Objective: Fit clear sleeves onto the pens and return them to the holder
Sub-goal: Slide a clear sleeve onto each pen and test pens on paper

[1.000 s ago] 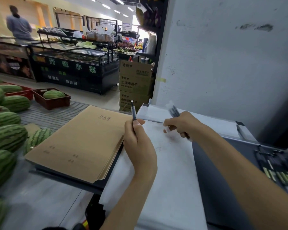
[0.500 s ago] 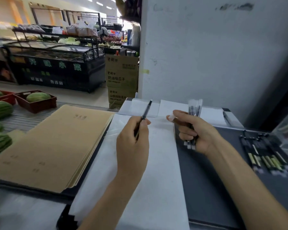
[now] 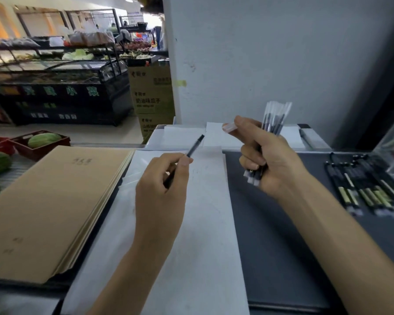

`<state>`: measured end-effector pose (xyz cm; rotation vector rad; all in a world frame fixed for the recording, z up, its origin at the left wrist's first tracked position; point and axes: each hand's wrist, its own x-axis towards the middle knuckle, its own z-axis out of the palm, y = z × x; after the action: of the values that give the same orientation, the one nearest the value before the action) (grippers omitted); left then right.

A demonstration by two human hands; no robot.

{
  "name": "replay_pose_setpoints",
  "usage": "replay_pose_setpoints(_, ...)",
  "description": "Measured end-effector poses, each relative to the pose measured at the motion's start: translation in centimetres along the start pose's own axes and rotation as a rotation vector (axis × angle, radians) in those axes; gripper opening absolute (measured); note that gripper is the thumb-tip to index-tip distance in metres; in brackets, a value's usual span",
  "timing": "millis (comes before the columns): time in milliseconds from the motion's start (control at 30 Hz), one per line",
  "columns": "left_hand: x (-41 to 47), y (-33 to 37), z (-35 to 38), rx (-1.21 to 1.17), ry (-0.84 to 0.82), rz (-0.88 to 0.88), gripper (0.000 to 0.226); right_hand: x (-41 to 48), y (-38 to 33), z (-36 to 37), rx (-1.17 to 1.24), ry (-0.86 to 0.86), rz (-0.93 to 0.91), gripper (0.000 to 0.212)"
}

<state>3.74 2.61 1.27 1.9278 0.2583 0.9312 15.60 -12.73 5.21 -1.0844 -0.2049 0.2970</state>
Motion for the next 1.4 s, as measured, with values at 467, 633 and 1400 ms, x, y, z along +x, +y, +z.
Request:
replay_pose_setpoints(467,-0.2,0.2,0.0,0.021,0.076,0.035,0.009,-1.4,0.2,1.3,-0.051,-0.062,-0.017,0.020)
replay_pose_setpoints(633,-0.1,0.1,0.0,0.022,0.076,0.044,0.008,-1.6,0.3,1.4,-0.110,-0.052,-0.034,0.019)
replay_pose_setpoints(1400,-0.3,0.1,0.4,-0.164,-0.088,-0.029,0.008,-3.4,2.4,4.0,-0.373,-0.014,-0.139,0.019)
